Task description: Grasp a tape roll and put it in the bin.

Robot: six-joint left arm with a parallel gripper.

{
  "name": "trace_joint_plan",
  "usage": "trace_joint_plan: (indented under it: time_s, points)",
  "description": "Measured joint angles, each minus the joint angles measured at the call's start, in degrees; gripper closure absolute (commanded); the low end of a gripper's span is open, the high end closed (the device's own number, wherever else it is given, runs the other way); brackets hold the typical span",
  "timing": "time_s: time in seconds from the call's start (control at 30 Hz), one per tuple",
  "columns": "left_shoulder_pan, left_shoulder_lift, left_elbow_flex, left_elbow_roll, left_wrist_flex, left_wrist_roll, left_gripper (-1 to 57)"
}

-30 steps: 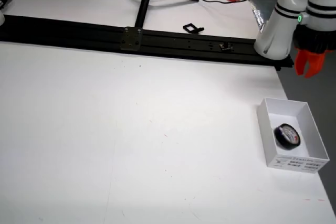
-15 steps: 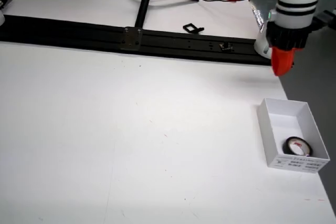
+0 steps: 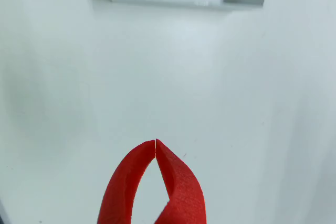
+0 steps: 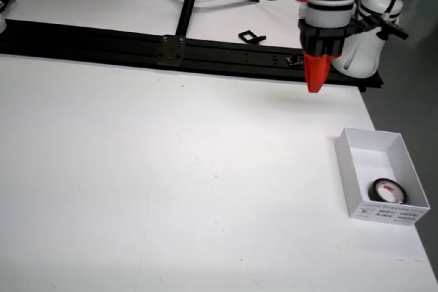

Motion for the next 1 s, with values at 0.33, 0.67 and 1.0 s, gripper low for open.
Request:
trace_joint_plan:
  time_s: [0.33,0.67,1.0]
  points:
    - [-8.36,0.76,-1.76,0.26,-3.58,1.03,57.0]
    - [-13.57,-3.81,-3.01,0.52,-5.06,3.46,57.0]
    - [-16.66,-9.44,-3.54,0.50,-5.28,5.85,57.0]
